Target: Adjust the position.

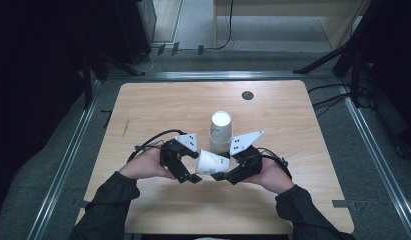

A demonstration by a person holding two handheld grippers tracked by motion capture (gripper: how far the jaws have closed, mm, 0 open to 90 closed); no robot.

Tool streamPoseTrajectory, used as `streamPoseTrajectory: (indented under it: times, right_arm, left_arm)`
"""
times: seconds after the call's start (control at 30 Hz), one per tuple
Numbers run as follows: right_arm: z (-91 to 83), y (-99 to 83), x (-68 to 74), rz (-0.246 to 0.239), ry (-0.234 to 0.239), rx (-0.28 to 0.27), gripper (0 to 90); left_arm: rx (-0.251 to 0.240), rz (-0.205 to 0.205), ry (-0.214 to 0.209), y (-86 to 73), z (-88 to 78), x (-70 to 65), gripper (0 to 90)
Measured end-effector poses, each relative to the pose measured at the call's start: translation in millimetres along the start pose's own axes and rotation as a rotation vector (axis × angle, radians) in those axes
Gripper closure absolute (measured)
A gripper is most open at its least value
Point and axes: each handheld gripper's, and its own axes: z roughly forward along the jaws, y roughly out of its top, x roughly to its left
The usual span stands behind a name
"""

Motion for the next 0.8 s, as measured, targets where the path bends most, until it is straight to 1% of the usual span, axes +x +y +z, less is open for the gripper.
streamPoseTrajectory:
  times: [0.03,0.07,0.1,0.13,0.17,0.23,0.33,0.37,0.4,0.47,0.5,0.53,0.63,0.7,0.73,0.8]
  right_arm:
    - [0.3,0.5,0.3,0.001,0.005,0.000,33.1]
    - [0.3,0.5,0.3,0.001,0.005,0.000,33.1]
    - [0.6,0.7,0.2,0.000,0.012,-0.003,33.1]
    - [1.5,1.5,-0.3,-0.005,0.026,-0.006,33.1]
    - [1.5,1.5,-0.3,-0.005,0.026,-0.006,33.1]
    - [2.5,2.0,-0.3,0.001,0.035,-0.005,33.0]
    - [4.1,2.7,-0.8,0.001,0.046,0.001,33.0]
    - [5.5,3.0,-1.2,-0.003,0.050,0.000,33.0]
    - [5.5,3.0,-1.2,-0.003,0.050,0.000,33.0]
    - [6.5,3.2,-1.4,0.001,0.054,0.000,33.0]
    - [7.1,3.6,-1.2,0.004,0.061,-0.005,33.0]
    - [7.4,3.8,-1.0,0.005,0.064,-0.005,33.0]
    - [7.8,4.0,-0.6,0.009,0.072,-0.017,33.0]
    - [8.1,4.1,0.0,0.009,0.073,-0.013,33.1]
    - [8.8,4.0,-0.1,0.009,0.072,-0.012,33.1]
    - [9.1,4.0,-0.3,0.010,0.074,-0.009,33.1]
  left_arm:
    - [-0.031,-0.018,-0.018,-2.8,-0.4,-0.5,13.0]
    - [-0.031,-0.018,-0.018,-2.8,-0.4,-0.5,13.0]
    - [-0.045,-0.027,-0.024,-4.1,-0.5,-0.9,13.0]
    - [-0.057,-0.030,-0.023,-5.1,-0.1,-1.4,13.0]
    - [-0.066,-0.027,-0.025,-6.3,-0.2,-1.6,13.0]
    - [-0.091,-0.041,-0.030,-8.4,0.8,-2.6,13.0]
    - [-0.113,-0.042,-0.020,-10.2,0.9,-2.3,13.0]
    - [-0.144,-0.055,-0.032,-11.0,0.0,-1.4,13.3]
    - [-0.144,-0.055,-0.032,-11.0,0.0,-1.4,13.3]
    - [-0.169,-0.062,-0.043,-10.8,-0.7,-0.7,13.4]
    - [-0.189,-0.062,-0.050,-10.2,-1.1,-0.5,13.7]
    - [-0.199,-0.066,-0.062,-10.0,-1.0,-0.4,14.1]
    - [-0.210,-0.067,-0.070,-9.5,-0.7,0.0,14.8]
    - [-0.213,-0.067,-0.074,-9.1,-0.4,0.1,15.5]
    - [-0.217,-0.066,-0.080,-9.2,-0.4,0.0,19.1]
    - [-0.213,-0.065,-0.082,-9.1,-0.2,0.1,20.8]
